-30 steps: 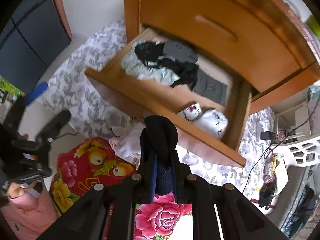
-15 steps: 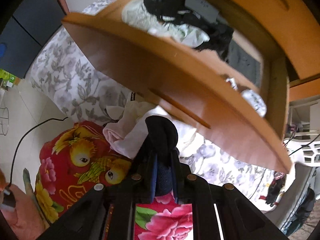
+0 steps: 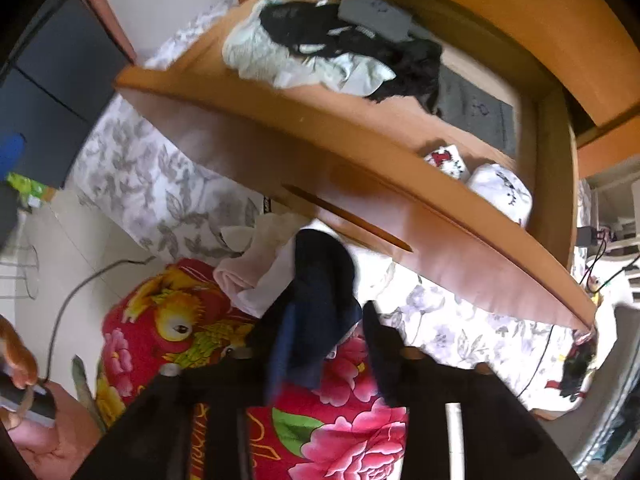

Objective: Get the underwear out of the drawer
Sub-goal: 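Lower the dark navy cloth onto the cloth pile and open the right gripper, then withdraw the open right gripper up from the cloth pile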

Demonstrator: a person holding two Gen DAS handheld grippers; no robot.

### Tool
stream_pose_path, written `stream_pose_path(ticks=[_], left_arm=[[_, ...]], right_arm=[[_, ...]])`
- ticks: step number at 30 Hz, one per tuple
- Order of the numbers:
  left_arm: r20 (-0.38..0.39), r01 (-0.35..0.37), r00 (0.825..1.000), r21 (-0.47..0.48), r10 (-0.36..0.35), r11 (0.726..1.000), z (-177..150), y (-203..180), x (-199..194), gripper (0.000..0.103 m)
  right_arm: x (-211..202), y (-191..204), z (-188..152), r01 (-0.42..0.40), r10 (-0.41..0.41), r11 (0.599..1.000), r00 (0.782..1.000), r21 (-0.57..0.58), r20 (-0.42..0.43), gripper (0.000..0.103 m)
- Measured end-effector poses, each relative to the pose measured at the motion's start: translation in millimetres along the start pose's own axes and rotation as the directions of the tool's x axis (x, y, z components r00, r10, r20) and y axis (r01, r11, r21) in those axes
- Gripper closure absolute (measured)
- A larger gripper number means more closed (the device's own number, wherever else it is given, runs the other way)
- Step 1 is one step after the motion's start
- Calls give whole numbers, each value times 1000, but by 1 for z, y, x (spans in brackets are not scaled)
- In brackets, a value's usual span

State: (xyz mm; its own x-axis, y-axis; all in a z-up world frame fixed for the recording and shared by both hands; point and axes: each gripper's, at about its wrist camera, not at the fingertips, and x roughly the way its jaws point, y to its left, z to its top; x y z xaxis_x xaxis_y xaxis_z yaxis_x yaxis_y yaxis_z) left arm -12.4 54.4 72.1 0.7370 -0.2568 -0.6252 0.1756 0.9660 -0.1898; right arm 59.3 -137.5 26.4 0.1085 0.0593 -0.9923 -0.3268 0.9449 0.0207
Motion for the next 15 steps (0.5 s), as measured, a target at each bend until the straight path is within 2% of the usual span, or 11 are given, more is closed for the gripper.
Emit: stream_pose_path(ticks=[5,7,12,15], left_arm=[[-8,-12,1000,14,12,1000,-2,-3,0,1],[-12,-20,1000,16,20,1000,-2,-3,0,1],[-23,-37,999,37,38,999,-3,-9,-1,1],[-32,-44,998,56,46,997,-4,-15,0,1]], right_arm=[[-20,-10,-14,-15,12,999,996,39,87,57],[-27,-16,-21,-42,30,996,989,81,148,48],[-39,-31,-42,-118,61,976,956,186,289,38],[-43,-42,-55,-120,21,958,936,260,351,32]])
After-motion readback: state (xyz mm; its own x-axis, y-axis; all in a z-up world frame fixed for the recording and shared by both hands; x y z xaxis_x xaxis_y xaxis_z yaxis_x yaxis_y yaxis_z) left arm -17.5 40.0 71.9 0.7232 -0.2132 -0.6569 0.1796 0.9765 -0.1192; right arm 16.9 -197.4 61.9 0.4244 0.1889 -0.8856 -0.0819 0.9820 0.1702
